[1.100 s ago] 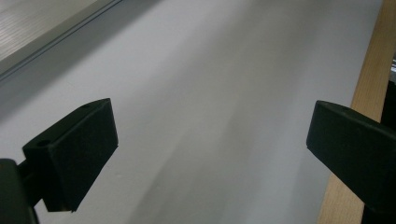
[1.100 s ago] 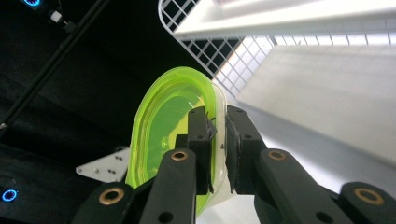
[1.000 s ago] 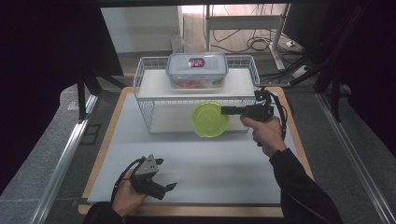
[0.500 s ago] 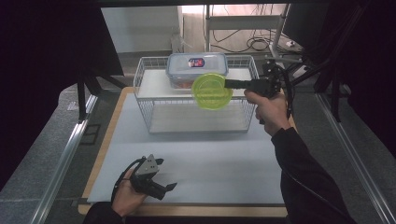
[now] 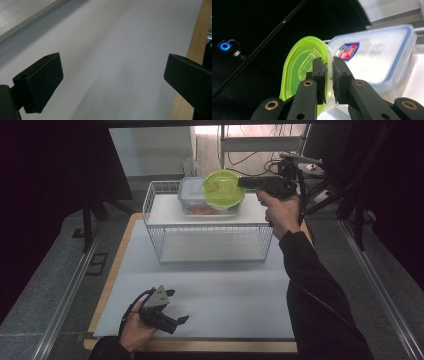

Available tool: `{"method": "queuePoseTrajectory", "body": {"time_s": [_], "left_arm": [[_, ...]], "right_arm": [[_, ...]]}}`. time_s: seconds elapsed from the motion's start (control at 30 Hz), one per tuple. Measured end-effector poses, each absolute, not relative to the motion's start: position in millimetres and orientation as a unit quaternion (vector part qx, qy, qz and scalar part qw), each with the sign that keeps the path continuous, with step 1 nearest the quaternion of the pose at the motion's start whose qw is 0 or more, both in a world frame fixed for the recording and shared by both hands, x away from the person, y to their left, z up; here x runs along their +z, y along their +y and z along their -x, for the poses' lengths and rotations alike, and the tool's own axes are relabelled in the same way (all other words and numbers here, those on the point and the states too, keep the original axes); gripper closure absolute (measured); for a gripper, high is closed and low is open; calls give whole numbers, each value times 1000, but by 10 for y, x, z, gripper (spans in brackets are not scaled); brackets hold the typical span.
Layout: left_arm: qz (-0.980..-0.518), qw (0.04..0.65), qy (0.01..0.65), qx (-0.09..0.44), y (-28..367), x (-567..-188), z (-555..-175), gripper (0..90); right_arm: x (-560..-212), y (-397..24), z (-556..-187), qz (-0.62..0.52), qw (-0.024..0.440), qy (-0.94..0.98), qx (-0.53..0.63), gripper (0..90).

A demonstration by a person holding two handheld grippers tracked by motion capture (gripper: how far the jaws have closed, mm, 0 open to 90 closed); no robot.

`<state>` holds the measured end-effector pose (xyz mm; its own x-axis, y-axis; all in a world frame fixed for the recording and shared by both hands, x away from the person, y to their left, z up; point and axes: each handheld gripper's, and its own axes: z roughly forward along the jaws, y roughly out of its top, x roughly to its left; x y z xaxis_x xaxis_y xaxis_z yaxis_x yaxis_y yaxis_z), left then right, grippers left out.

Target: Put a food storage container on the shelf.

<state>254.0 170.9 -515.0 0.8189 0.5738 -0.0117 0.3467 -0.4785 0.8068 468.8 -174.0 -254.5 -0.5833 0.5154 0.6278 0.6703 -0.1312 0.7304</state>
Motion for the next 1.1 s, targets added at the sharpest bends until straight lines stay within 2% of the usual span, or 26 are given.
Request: {"method": "queuePoseTrajectory", "body": {"time_s": [0.63,0.8,0.93,1.1], "left_arm": [[-851,436,266,122,1718,-5159,-2534,23],[-852,435,265,120,1712,-5160,-2530,24],[-853,434,264,119,1706,-5165,-2530,25],[-855,432,263,118,1701,-5169,-2530,26]], "right_arm": [[-2525,-1305,-5134,538,21,-605,-587,813],[-2563,-1268,-5197,550,22,-592,-589,793],[-2588,-1247,-5227,554,17,-588,-589,740],[-2621,-1226,-5255,556,16,-586,-589,741]]}}
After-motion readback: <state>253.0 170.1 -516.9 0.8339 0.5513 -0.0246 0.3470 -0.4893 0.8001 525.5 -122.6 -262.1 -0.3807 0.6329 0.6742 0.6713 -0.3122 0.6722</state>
